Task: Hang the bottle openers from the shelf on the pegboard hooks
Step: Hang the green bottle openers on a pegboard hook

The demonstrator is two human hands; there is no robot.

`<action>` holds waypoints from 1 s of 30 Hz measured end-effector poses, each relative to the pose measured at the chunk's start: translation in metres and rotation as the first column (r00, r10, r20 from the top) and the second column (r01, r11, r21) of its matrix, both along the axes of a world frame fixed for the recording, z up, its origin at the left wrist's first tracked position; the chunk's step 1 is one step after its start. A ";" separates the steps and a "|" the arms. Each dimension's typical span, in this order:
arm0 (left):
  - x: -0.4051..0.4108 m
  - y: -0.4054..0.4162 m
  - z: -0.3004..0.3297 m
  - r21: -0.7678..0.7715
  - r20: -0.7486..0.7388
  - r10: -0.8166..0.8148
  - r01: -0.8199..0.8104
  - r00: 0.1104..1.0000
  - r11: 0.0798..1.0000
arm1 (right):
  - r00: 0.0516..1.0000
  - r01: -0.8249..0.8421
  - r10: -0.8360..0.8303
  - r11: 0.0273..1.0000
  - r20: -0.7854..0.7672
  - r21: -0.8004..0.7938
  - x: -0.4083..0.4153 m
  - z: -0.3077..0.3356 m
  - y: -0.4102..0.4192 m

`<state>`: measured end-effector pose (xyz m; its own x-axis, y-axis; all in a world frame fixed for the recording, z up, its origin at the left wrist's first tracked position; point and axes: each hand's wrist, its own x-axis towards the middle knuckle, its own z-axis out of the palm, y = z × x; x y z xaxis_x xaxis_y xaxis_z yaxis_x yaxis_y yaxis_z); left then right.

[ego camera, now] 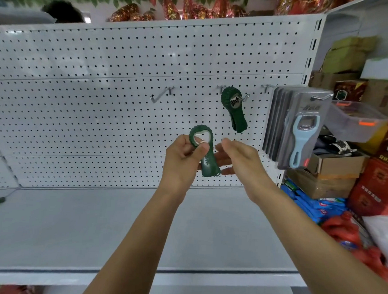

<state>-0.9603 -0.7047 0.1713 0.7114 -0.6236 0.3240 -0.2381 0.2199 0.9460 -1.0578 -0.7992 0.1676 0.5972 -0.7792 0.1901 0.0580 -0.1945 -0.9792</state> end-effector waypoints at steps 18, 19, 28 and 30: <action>-0.029 0.003 0.006 0.063 0.389 0.016 -0.045 0.921 0.997 | 0.950 0.213 -0.120 0.924 0.288 -0.318 -0.041 0.026 -0.001; -0.028 0.005 0.003 0.094 0.437 0.027 -0.075 0.899 0.993 | 0.945 0.230 -0.132 0.918 0.300 -0.322 -0.041 0.029 -0.005; -0.020 0.016 -0.026 0.186 0.655 0.089 -0.275 0.750 0.943 | 0.953 0.258 -0.196 0.925 0.232 -0.279 -0.026 0.037 -0.035; -0.019 0.017 -0.031 0.196 0.670 0.091 -0.293 0.737 0.936 | 0.958 0.249 -0.197 0.933 0.207 -0.261 -0.022 0.034 -0.041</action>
<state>-0.9795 -0.6876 0.1399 0.5101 -0.6295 0.5862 -0.8159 -0.1385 0.5613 -1.0796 -0.8402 0.2012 0.3516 -0.7873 0.5066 0.1461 -0.4884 -0.8603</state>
